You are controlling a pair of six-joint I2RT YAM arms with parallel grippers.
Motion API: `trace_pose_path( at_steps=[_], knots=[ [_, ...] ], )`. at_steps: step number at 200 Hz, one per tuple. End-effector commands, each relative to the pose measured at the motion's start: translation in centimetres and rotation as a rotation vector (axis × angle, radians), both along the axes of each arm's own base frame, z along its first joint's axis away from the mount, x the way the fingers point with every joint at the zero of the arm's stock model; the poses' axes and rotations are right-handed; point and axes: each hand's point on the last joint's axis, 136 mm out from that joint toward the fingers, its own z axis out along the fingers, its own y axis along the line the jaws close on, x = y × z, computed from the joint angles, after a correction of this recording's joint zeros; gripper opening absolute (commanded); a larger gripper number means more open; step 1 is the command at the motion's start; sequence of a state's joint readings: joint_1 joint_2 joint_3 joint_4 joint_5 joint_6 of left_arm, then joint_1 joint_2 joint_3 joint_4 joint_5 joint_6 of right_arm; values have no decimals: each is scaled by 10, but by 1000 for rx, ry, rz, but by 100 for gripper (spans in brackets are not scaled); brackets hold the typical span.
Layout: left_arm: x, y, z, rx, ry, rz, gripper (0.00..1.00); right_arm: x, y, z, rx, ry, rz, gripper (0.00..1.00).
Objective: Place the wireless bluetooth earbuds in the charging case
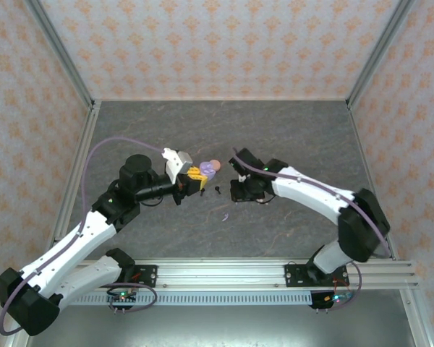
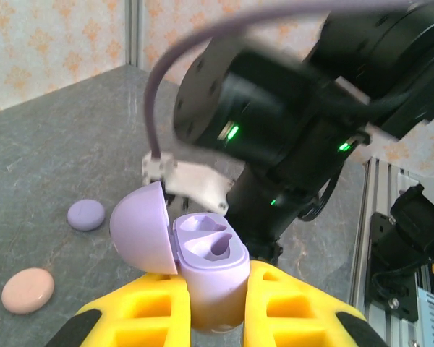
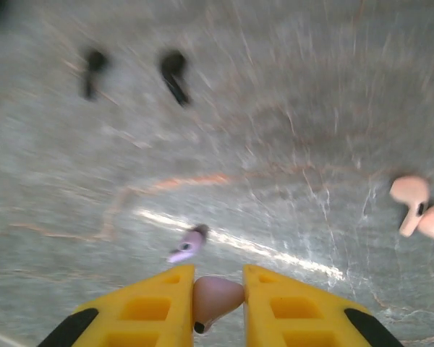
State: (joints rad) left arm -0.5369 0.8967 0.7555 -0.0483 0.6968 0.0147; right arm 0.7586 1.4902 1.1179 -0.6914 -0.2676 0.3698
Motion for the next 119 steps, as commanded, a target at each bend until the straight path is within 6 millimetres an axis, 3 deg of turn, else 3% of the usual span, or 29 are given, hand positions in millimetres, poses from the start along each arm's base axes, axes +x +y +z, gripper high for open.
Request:
trace_pose_path(
  at_steps=[1,20,58,87,119],
  knots=[
    [5,-3,28,-80,-99,15,0,18,3,73,104,-200,-12,21],
    [10,-5,34,-95,-125,19,0,21,7,127,214,-310,-15,21],
    [20,-10,43,-93,-165,17,0,22,14,205,350,-429,-1,21],
    [23,-14,49,-88,-186,6,0,23,19,236,423,-470,-3,21],
    [27,-16,49,-72,-189,0,0,25,30,244,451,-472,2,21]
  ],
)
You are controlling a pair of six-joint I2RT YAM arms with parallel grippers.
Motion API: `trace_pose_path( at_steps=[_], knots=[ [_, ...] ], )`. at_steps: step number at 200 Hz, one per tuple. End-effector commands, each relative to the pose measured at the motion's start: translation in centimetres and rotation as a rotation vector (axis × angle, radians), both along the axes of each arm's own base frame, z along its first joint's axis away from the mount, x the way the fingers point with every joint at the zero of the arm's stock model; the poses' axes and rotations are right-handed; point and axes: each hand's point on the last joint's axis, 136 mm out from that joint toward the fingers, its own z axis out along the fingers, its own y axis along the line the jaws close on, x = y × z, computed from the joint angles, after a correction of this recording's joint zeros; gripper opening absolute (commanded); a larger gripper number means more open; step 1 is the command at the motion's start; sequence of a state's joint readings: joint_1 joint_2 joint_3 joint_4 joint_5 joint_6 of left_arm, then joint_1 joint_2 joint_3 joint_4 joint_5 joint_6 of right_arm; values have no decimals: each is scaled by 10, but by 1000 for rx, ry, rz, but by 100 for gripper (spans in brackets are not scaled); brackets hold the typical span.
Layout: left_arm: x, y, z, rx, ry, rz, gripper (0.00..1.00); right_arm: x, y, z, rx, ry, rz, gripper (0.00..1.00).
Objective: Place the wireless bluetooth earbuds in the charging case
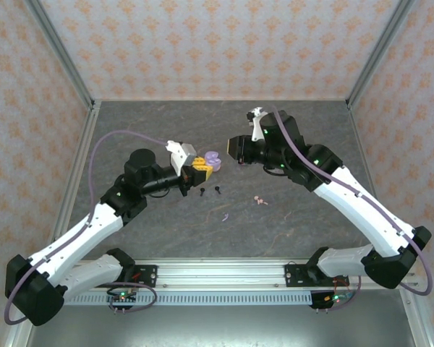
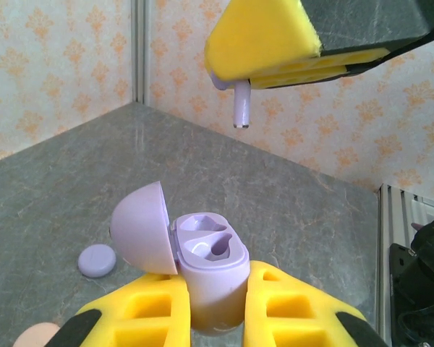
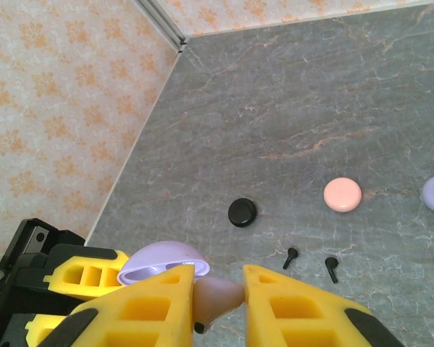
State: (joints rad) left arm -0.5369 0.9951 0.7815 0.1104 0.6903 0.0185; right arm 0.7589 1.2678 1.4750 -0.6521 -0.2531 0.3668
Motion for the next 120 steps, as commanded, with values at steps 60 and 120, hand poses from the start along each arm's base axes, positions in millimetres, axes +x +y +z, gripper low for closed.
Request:
trace_pose_path(
  at_steps=[60,120],
  knots=[
    [5,-3,32,-26,-100,0,0,1,25,4,35,3,43,21],
    [6,-5,31,-21,-93,-2,0,3,31,-2,30,17,56,21]
  ],
)
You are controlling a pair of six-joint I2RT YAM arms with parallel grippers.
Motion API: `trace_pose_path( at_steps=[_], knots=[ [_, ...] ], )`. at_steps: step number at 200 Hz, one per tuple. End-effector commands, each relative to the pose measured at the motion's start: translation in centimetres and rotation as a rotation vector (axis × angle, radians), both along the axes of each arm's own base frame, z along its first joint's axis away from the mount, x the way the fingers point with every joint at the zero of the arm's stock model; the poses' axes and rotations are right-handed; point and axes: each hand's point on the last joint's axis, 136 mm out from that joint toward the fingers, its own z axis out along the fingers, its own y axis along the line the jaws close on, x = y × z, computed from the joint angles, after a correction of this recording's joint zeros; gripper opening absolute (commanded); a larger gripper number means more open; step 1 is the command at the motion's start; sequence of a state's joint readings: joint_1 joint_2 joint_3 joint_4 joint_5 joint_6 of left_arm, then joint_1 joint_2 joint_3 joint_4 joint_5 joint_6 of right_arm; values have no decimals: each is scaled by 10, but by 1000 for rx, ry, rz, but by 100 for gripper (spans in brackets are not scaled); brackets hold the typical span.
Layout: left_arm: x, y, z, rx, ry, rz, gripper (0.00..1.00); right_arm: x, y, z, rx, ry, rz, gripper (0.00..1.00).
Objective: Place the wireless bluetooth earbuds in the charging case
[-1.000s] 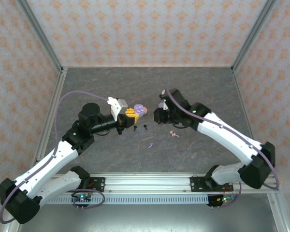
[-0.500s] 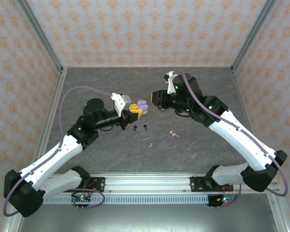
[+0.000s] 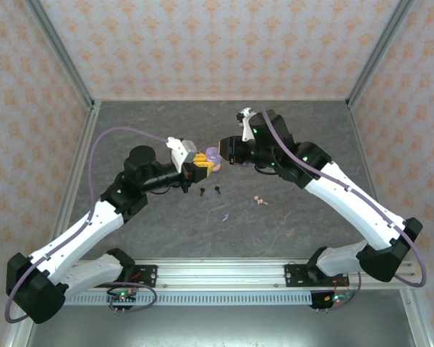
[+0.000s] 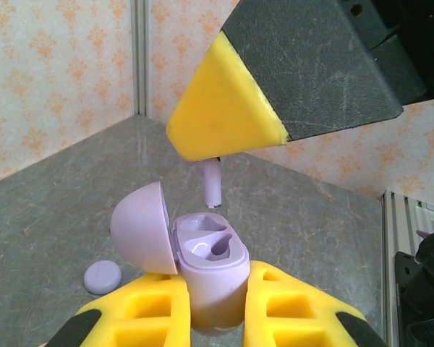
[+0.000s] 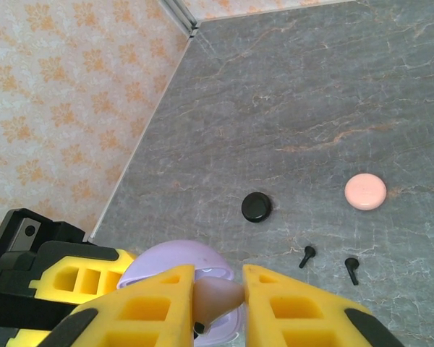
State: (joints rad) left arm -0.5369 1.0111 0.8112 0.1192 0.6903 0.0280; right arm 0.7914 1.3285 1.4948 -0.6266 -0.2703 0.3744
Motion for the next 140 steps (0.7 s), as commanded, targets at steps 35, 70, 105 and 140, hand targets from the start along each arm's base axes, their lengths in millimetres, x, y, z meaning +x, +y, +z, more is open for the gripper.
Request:
trace_pose_path(
  at_steps=[35,70,105,140],
  knots=[
    [2,-2,21,-13,-66,0,0,0,10,-1,22,13,20,21],
    [3,-2,20,-10,-62,6,0,-4,11,-8,13,39,34,21],
    [5,-2,20,-10,-63,12,0,-11,14,-12,2,54,57,21],
    [6,-2,20,-7,-62,16,0,-14,14,-17,-9,72,63,21]
  ],
)
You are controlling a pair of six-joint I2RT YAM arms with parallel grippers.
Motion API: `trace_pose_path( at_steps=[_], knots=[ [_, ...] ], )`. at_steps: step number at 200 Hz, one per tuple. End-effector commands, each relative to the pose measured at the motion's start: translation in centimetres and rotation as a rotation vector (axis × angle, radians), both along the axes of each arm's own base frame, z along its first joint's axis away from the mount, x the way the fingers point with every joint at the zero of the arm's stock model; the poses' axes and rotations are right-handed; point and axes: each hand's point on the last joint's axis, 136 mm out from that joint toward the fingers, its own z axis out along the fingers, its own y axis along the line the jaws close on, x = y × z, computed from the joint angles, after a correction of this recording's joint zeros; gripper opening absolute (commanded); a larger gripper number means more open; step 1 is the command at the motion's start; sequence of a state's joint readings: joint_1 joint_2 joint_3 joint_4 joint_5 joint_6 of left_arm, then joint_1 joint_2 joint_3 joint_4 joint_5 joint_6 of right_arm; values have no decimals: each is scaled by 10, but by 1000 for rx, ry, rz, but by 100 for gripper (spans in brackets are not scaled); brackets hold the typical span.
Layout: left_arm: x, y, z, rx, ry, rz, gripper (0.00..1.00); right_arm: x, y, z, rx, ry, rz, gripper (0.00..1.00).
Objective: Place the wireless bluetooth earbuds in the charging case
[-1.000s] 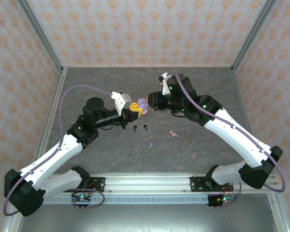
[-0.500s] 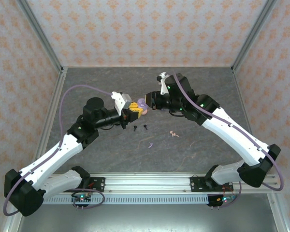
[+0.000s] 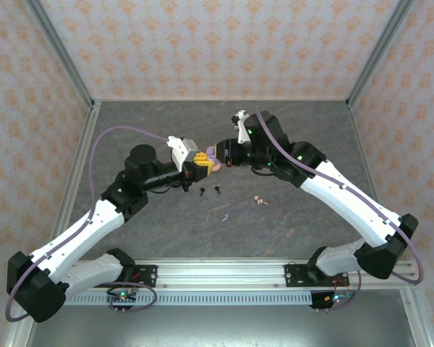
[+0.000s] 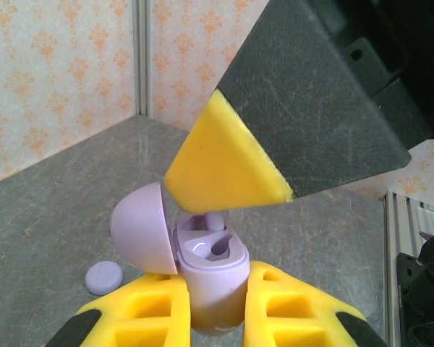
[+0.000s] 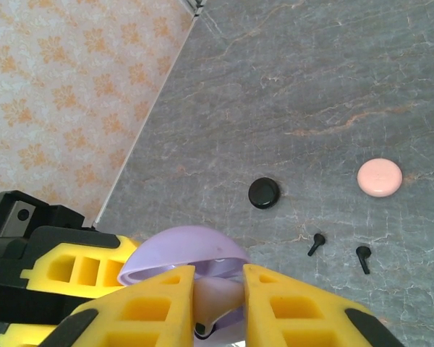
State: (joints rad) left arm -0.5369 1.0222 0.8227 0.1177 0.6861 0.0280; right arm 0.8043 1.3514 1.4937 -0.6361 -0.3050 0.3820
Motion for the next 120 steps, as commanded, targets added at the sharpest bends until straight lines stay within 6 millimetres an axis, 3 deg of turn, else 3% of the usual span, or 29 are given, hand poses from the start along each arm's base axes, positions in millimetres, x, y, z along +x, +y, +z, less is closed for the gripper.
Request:
trace_pose_path(
  at_steps=[1,60,95,120],
  knots=[
    [4,-1,19,-9,-63,12,0,-9,4,-6,-3,31,25,21],
    [4,-2,19,-10,-62,7,0,-10,7,-11,-15,53,42,26],
    [4,-2,18,-8,-62,7,0,-10,3,16,22,-15,41,38],
    [3,0,16,-5,-60,17,0,-9,-14,35,41,-84,-3,49]
  ],
)
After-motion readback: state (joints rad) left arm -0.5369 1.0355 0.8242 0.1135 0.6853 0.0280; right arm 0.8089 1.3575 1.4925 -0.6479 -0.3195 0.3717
